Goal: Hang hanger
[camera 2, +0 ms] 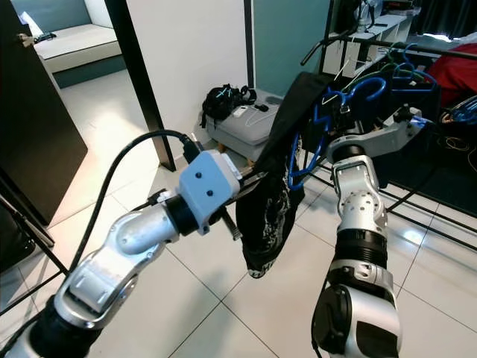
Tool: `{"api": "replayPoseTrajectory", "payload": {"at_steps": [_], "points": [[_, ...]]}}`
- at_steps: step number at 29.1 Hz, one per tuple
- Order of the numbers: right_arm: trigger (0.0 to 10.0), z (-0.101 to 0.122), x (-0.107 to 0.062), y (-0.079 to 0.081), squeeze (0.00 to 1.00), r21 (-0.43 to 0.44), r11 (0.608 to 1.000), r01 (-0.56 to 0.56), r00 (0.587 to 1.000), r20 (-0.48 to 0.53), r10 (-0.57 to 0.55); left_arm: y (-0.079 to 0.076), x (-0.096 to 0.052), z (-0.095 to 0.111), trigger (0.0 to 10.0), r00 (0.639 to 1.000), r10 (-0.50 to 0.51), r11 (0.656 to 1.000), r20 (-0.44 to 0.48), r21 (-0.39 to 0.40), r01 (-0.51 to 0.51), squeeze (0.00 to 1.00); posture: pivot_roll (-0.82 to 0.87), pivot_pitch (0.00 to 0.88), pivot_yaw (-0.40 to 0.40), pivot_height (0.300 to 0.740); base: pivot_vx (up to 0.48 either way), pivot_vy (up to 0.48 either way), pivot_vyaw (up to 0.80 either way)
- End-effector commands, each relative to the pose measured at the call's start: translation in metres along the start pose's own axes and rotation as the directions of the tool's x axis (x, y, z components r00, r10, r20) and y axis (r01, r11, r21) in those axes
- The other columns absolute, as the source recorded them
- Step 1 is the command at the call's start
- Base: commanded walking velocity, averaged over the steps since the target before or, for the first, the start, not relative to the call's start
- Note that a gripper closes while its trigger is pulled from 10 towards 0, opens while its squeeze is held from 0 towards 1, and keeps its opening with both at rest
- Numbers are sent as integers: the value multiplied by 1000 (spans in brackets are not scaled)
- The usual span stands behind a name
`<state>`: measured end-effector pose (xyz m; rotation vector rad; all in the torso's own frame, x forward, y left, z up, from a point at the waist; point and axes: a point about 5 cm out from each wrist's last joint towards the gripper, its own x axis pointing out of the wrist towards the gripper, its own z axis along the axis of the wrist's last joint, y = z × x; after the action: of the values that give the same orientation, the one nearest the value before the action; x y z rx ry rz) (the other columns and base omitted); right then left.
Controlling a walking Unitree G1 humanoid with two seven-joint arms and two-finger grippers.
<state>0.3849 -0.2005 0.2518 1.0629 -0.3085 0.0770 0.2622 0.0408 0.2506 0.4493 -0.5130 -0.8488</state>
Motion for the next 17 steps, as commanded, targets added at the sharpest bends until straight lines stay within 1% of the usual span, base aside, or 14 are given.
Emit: {"api": "replayPoseTrajectory", "payload": {"at_steps": [1,2,4,5,6,7,8,9,11,12,13,14,16,17], "points": [[10000,5,3,7,0,25,1000,-6,999,39,5,-8,3,2,824,999,-39,999,27,33,38,0,-26,0,22,740,0,0,0],[10000,-1,2,11,0,49,999,-17,999,29,15,-15,6,-8,2314,999,-54,996,-10,67,54,0,-27,0,22,740,0,0,0],[10000,-5,2,14,0,71,997,-23,999,31,21,-20,7,-16,2353,997,-66,994,-39,84,69,0,-25,0,21,740,0,0,0],[10000,-6,1,15,0,81,996,-26,999,43,23,-25,9,-21,3804,995,-79,992,-53,90,84,0,-22,0,22,740,0,0,0],[10000,-6,1,15,0,81,996,-26,999,43,23,-25,9,-21,3804,995,-79,992,-53,90,84,0,-22,0,22,740,0,0,0],[10000,-4,1,15,0,85,996,-24,998,67,19,-29,12,-20,6118,995,-89,993,-43,77,92,0,-21,0,21,740,0,0,0],[10000,-4,1,15,0,85,996,-24,998,67,19,-29,12,-20,6118,995,-89,993,-43,77,92,0,-21,0,21,740,0,0,0],[10000,-2,1,14,0,72,997,-16,996,91,10,-31,17,-16,8784,995,-94,994,-18,55,95,0,-20,0,21,740,0,0,0],[10000,-2,1,14,0,72,997,-16,996,91,10,-31,17,-16,8784,995,-94,994,-18,55,95,0,-20,0,21,740,0,0,0],[10000,-1,1,14,0,27,1000,-6,994,105,3,-33,23,-8,10000,996,-88,996,25,11,88,0,-16,0,16,740,0,0,0],[10000,-3,1,14,0,-33,999,2,994,110,2,-34,28,0,10000,995,-78,996,62,-29,80,0,-15,0,16,740,0,0,0],[10000,-3,1,14,0,-33,999,2,994,110,2,-34,28,0,10000,995,-78,996,62,-29,80,0,-15,0,16,740,0,0,0],[10000,-16,-2,21,0,-219,975,-26,996,72,43,-31,37,9,10000,993,-31,992,112,-118,44,0,-16,0,17,740,0,0,0],[10000,-16,-2,21,0,-219,975,-26,996,72,43,-31,37,9,10000,993,-31,992,112,-118,44,0,-16,0,17,740,0,0,0]]}}
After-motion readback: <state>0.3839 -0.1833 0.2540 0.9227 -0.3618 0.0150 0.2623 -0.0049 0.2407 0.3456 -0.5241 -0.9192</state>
